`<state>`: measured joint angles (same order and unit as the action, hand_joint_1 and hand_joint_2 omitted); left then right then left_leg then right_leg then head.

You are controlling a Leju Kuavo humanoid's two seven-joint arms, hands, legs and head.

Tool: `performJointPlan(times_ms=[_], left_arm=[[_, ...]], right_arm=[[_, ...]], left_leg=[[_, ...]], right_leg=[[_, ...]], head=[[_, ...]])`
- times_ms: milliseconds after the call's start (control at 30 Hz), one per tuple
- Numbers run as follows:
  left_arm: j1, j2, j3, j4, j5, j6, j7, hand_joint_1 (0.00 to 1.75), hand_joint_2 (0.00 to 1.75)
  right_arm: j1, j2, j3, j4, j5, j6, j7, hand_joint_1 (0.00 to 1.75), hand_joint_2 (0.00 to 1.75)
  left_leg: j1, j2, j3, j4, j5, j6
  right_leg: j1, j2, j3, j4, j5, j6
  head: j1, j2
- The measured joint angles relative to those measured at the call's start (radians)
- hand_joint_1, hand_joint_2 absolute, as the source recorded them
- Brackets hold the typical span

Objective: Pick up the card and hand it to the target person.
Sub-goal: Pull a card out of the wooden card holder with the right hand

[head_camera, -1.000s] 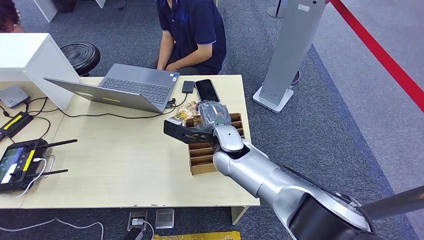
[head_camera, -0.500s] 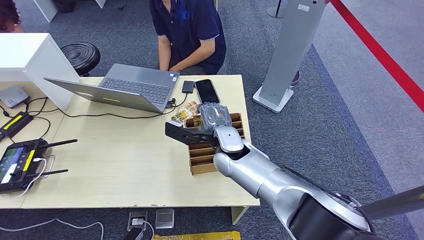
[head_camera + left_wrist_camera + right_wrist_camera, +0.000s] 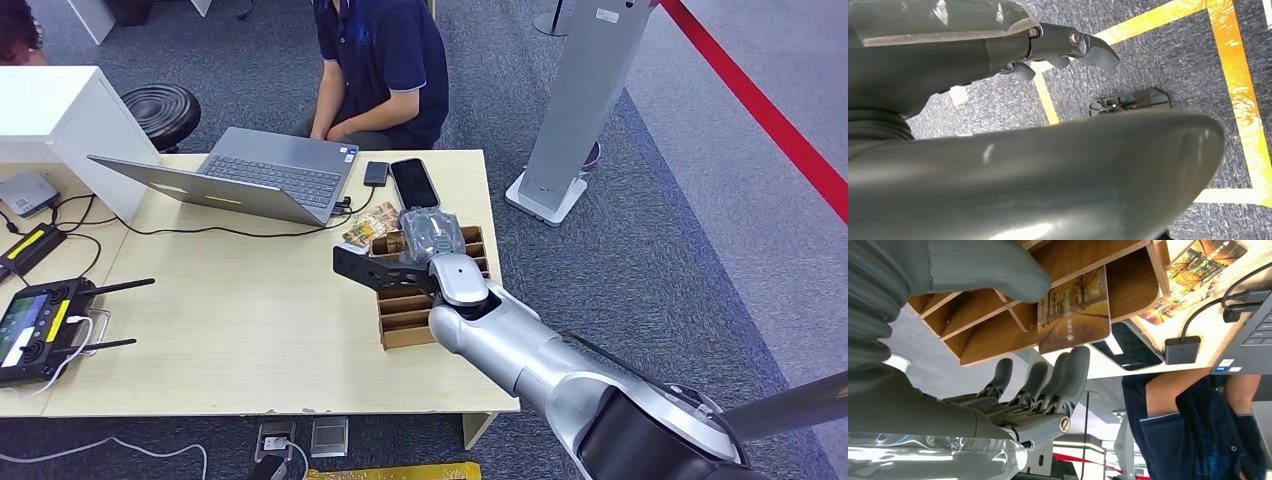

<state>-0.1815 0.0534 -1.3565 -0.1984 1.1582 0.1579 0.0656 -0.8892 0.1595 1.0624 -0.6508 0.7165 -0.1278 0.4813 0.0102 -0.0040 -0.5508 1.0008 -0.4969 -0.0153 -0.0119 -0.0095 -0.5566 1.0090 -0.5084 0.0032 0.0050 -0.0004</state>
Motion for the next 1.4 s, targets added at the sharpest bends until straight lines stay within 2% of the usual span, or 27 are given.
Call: performJointPlan(times_ms=[233, 800, 933, 1233, 1400], left_arm=[[-0.002, 0.0, 0.0, 0.0, 0.0, -0.001, 0.0, 0.0, 0.0], [-0.005, -0.002, -0.001, 0.0, 0.0, -0.003, 0.003, 0.0, 0.0], [-0.005, -0.002, -0.001, 0.0, 0.0, -0.003, 0.002, 0.0, 1.75], [-0.006, -0.002, -0.002, 0.0, -0.001, 0.0, -0.011, 0.0, 1.75], [-0.002, -0.002, -0.002, 0.0, 0.011, 0.008, -0.005, 0.0, 1.75]], right_arm=[[-0.002, 0.0, 0.0, 0.0, 0.001, 0.001, 0.009, 1.32, 1.75], [-0.004, -0.001, 0.0, 0.0, 0.0, 0.0, -0.002, 1.34, 1.75], [-0.004, 0.0, 0.0, 0.0, 0.0, -0.001, -0.004, 1.32, 1.75], [-0.006, 0.0, -0.001, -0.001, -0.017, 0.004, -0.004, 1.33, 1.75], [-0.025, -0.007, -0.005, -0.026, -0.061, 0.084, 0.028, 1.33, 1.75]], left_leg=[[0.0, 0.0, 0.0, 0.0, 0.0, 0.0], [0.0, 0.0, 0.001, 0.0, 0.0, 0.0], [0.0, 0.0, 0.001, 0.0, 0.0, 0.0], [0.0, 0.0, 0.001, 0.0, 0.0, 0.0], [0.0, 0.001, 0.001, 0.0, 0.0, 0.0]], right_leg=[[0.0, 0.0, 0.0, 0.0, 0.0, 0.0], [0.0, 0.0, 0.001, 0.0, 0.0, 0.0], [0.0, 0.0, 0.001, 0.0, 0.0, 0.0], [0.0, 0.0, 0.001, 0.0, 0.0, 0.0], [0.0, 0.001, 0.001, 0.0, 0.0, 0.0]], head=[[0.0, 0.0], [0.0, 0.0], [0.0, 0.0], [0.0, 0.0], [0.0, 0.0]])
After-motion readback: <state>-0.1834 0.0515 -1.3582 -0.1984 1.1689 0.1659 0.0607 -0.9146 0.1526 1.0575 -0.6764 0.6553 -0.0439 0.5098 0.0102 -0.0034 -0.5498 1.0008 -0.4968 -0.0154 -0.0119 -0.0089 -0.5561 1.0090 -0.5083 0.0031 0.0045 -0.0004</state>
